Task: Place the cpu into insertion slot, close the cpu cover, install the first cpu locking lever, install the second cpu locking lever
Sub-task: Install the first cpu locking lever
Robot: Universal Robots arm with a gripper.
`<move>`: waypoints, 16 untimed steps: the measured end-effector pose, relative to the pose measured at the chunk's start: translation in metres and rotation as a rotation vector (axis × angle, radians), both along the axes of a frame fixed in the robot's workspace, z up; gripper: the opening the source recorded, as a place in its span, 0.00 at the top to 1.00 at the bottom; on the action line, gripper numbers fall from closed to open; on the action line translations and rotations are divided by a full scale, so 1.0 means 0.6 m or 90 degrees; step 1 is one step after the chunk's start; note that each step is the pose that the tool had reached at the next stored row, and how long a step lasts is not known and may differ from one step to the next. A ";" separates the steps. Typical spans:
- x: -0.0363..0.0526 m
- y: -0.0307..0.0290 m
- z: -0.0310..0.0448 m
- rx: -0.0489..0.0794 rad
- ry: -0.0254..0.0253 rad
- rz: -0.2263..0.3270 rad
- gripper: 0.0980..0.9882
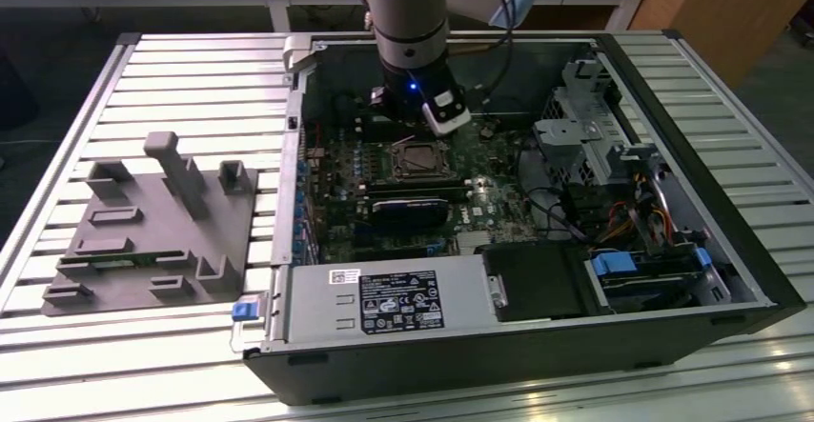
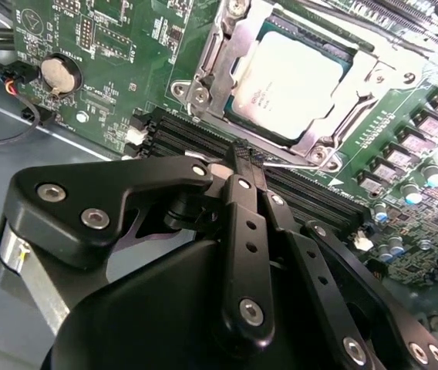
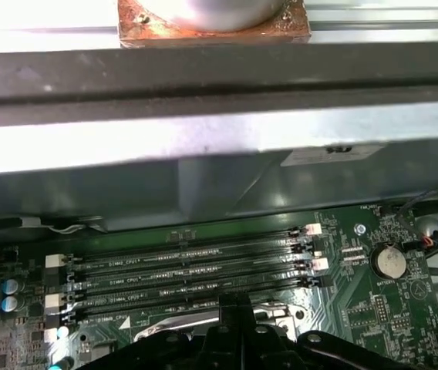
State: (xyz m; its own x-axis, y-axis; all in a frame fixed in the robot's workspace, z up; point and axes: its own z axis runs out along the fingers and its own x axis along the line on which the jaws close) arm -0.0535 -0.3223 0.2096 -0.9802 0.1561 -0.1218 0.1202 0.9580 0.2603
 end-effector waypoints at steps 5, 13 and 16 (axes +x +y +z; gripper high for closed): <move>0.001 0.0044 -0.004 -0.008 -0.0001 -0.006 0.99; 0.003 0.0134 -0.010 -0.014 0.0001 -0.022 0.99; 0.004 0.0167 -0.012 -0.015 0.0001 -0.027 0.99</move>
